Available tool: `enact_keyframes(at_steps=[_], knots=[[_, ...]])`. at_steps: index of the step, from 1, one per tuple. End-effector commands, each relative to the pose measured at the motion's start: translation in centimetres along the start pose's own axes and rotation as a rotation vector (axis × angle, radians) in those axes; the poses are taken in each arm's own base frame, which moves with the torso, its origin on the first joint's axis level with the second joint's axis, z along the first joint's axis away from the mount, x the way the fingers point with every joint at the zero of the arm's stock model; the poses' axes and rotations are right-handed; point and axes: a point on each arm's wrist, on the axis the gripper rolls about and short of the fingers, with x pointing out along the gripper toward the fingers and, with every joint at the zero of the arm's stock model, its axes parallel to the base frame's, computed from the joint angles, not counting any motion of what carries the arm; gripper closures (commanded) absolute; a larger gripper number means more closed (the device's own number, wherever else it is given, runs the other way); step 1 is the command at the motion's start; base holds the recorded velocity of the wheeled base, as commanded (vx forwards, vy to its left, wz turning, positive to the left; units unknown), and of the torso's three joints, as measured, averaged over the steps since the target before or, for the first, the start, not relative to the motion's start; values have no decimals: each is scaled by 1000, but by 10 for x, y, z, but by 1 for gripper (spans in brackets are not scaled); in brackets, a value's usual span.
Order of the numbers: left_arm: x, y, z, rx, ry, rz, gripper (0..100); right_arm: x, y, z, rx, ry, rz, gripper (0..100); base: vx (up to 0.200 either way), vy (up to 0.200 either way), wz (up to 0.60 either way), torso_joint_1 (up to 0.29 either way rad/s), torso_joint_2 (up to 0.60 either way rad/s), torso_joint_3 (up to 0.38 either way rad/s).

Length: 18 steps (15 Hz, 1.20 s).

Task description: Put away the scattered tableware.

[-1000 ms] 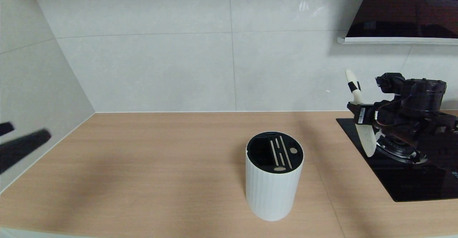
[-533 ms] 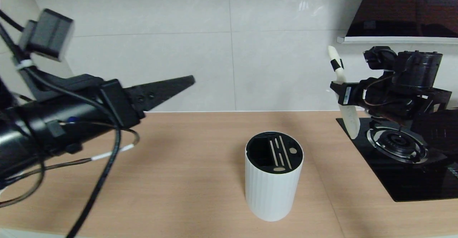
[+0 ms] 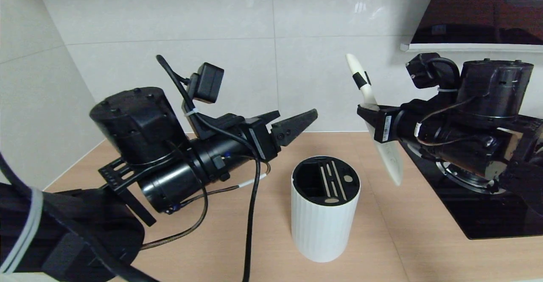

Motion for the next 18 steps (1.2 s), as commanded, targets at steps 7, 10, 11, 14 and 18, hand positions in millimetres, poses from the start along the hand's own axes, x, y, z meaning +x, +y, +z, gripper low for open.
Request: enact_keyframes(at_steps=[7,10,11,14,18], knots=[[2,-11,-11,-185,53,-62,0,-34,56,-16,-36,45,156,100,0,0,0,0,0,0],[2,-11,-12,-240,71,-86,0,-38,64,-19,-41,55,186,100,0,0,0,0,0,0],[2,-10,-12,-239,72,-86,0,-39,67,-19,-42,54,192,100,0,0,0,0,0,0],[5,-8,-16,-240,74,-83,0,-43,74,-21,-48,59,201,100,0,0,0,0,0,0],[8,-5,-19,-240,75,-78,0,-48,82,-23,-53,66,231,100,0,0,0,0,0,0]])
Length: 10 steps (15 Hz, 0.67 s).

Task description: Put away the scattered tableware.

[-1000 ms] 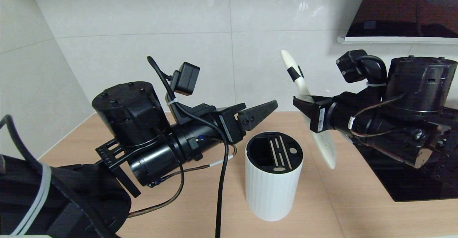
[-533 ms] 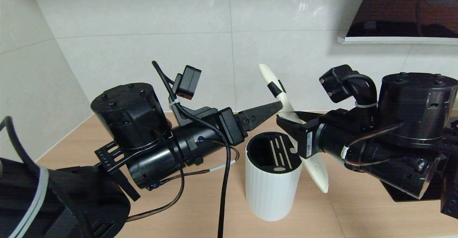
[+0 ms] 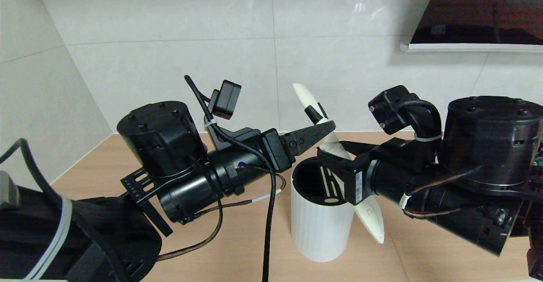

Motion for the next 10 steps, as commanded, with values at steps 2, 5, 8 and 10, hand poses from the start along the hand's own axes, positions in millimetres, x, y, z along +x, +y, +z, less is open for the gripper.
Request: enact_keyframes(at_steps=[2,5,8,10], knots=[[2,5,2,1,-11,15,0,-4,10,-2,-7,5,32,100,0,0,0,0,0,0],[0,5,7,7,-26,18,0,-8,18,-4,-10,10,62,100,0,0,0,0,0,0],[0,6,6,6,-23,19,0,-8,20,-5,-14,14,70,100,0,0,0,0,0,0],[0,6,5,5,-22,20,0,-10,24,-6,-18,18,85,100,0,0,0,0,0,0]])
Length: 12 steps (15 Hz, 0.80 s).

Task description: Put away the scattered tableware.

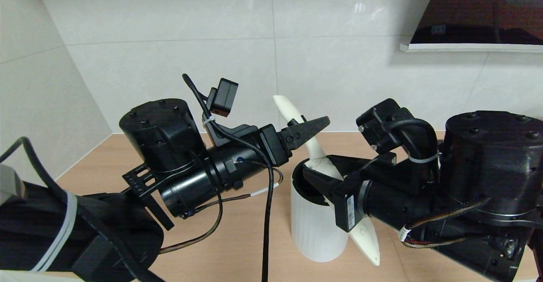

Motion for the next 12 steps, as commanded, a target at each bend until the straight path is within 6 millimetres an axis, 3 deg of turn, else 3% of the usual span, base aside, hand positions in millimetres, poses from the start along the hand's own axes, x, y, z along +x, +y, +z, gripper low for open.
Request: enact_keyframes(at_steps=[1,9,10,12], knots=[[0,0,0,0,0,0,0,1,1,-2,-1,6,5,100,0,0,0,0,0,0],[-1,-1,0,-1,1,-2,0,-2,6,-5,-8,14,22,100,0,0,0,0,0,0],[-1,-1,0,-1,1,-2,100,-2,6,-5,-8,14,22,100,0,0,0,0,0,0],[0,-1,-1,0,4,-1,100,-2,8,-5,-9,14,29,100,0,0,0,0,0,0]])
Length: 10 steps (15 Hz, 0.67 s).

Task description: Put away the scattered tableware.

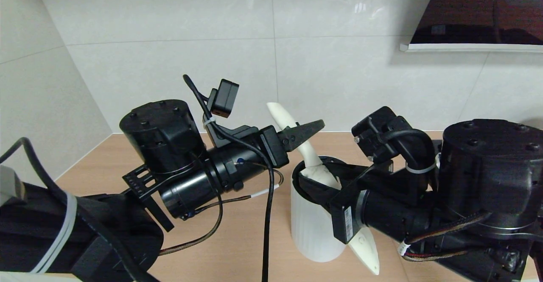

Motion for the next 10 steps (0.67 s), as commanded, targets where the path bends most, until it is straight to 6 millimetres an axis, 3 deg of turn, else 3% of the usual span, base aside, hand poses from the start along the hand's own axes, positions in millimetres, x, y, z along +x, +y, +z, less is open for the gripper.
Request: enact_keyframes(at_steps=[1,10], knots=[[0,0,0,-1,2,-1,100,0,0,0,1,1,1,100,0,0,0,0,0,0],[0,-1,1,1,-3,-5,100,-3,0,2,3,-10,2,100,0,0,0,0,0,0]])
